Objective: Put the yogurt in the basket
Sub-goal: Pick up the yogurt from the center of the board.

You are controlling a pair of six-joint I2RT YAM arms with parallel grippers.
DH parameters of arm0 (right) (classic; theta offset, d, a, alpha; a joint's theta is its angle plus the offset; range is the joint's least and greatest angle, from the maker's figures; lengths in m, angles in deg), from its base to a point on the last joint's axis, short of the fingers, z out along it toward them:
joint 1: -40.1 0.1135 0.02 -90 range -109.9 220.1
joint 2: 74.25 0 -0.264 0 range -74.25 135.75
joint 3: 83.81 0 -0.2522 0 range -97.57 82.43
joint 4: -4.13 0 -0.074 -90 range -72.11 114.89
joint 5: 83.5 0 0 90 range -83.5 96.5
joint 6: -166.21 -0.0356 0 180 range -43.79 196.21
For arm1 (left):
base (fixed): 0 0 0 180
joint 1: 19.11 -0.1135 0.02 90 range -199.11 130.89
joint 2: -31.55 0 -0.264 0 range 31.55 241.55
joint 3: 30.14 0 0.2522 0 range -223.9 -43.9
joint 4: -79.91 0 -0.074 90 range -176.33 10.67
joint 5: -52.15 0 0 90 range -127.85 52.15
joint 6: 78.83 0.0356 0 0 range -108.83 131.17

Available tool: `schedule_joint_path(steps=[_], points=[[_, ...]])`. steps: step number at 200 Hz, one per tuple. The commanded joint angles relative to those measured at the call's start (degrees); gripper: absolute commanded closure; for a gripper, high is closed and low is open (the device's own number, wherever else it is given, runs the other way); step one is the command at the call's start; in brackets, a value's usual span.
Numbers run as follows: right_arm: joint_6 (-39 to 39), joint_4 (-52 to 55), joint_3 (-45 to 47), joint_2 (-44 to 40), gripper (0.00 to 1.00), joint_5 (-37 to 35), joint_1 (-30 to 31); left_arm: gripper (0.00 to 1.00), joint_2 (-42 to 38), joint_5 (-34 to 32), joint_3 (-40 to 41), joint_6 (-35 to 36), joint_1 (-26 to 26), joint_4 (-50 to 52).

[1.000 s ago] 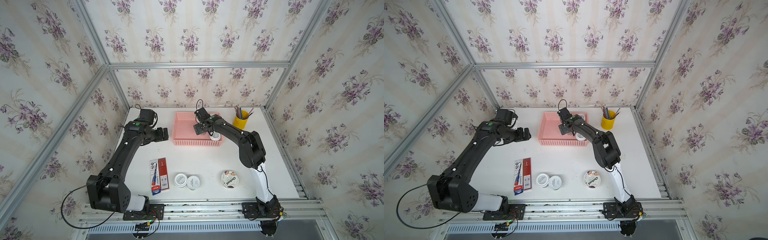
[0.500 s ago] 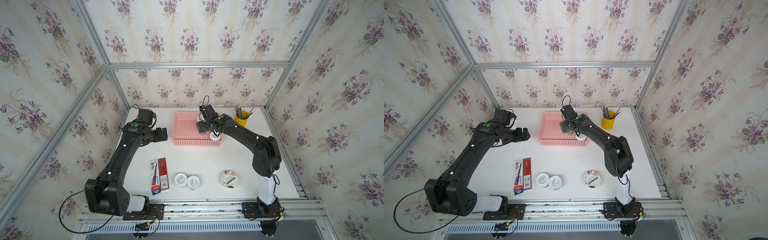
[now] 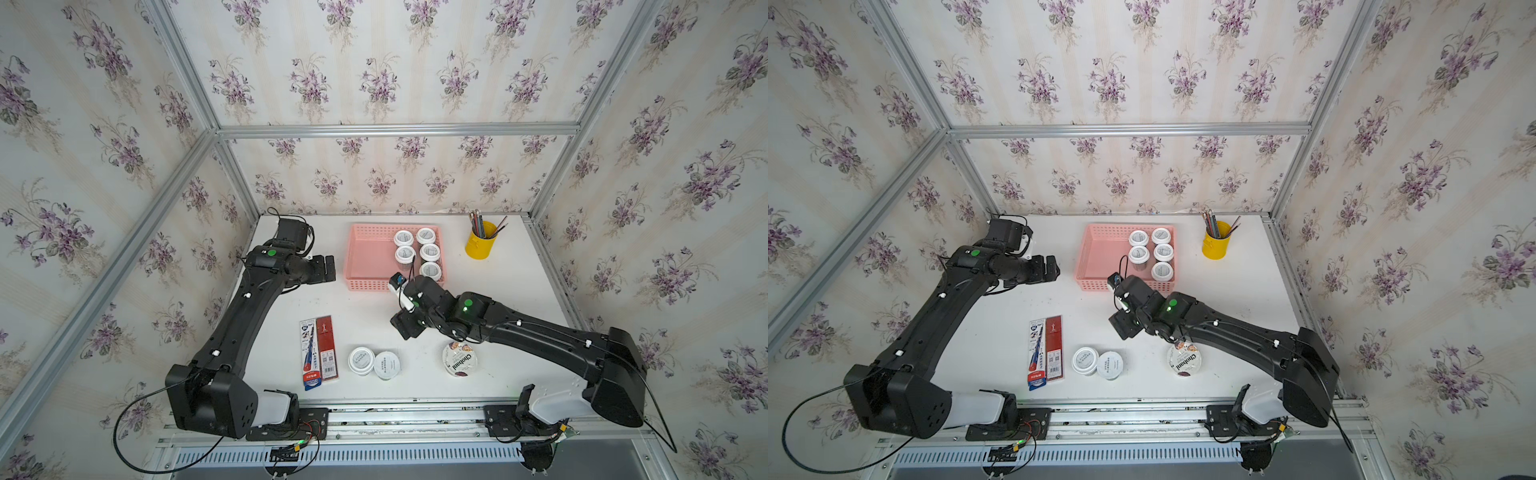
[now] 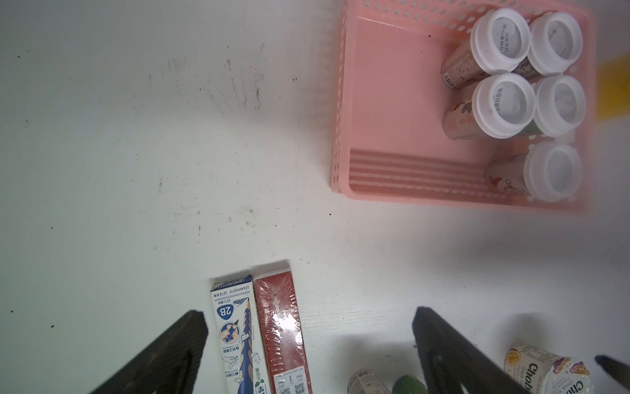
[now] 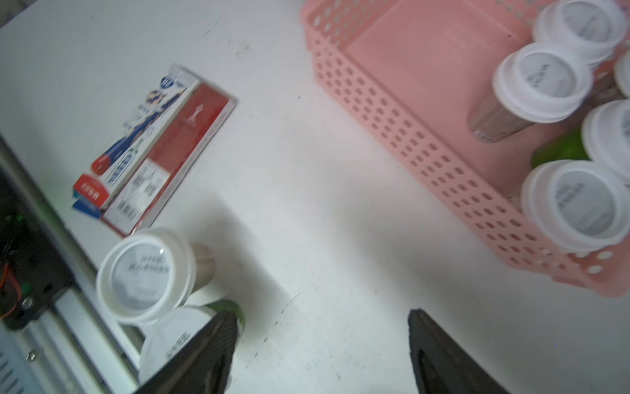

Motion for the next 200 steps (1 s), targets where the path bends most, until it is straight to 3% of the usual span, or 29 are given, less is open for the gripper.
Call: schedule_joint_path(steps=[1,73,162,200], points=[[-1.5,-0.7,2.3,-1.2,0.16,2.8,5.1,0.01,-0.4,-1.3,-0.1,0.4,0.2,0.8],[-3.0,-0.7,3.2,1.8,0.08,2.6,12.8,0.01,-1.4,-2.2,1.1,0.6,0.5,0.3],[-3.0,-0.7,0.9,9.5,0.05,-2.7,13.6,0.01,-2.1,-1.8,1.2,0.8,0.6,0.3],[-2.5,-1.2,0.9,11.5,0.09,-3.4,13.6,0.01,-2.3,-1.6,1.4,0.7,0.6,0.2]])
